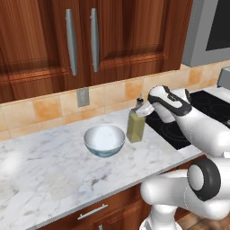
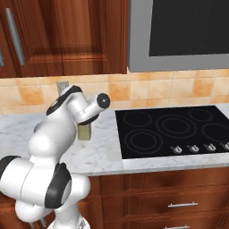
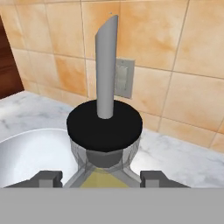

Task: Retrieve the bottle and the shaker from the cabinet and place them next to the mixing bowl on the counter. Then add garlic from the fridge to the mixing bowl.

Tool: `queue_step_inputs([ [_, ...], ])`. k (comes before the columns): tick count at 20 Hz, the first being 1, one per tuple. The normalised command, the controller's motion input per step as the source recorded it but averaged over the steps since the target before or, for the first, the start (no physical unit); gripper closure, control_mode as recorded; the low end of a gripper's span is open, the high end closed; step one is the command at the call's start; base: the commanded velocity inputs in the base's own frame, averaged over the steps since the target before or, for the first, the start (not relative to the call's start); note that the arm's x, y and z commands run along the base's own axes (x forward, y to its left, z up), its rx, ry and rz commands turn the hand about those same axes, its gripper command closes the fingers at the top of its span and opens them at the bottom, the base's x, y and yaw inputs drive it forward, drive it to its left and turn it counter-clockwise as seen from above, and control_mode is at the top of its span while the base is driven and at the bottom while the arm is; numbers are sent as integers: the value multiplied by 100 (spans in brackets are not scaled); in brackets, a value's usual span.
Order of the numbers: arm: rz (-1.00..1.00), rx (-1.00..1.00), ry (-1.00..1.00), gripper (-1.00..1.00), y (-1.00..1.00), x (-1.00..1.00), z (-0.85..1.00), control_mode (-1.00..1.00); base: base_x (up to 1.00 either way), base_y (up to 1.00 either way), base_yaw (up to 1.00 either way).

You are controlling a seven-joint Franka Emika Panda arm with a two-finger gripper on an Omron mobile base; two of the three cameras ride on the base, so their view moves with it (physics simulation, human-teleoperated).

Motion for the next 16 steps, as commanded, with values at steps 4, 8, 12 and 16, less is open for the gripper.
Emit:
queue_step_inputs([
  [4,0,0,1,100,0,29,-10,-100,0,0,0],
  [8,0,0,1,100,0,25,-6,-100,0,0,0],
  [12,0,0,0,100,1,14,-2,-100,0,0,0],
  [16,0,0,0,100,7,19,-14,-100,0,0,0],
])
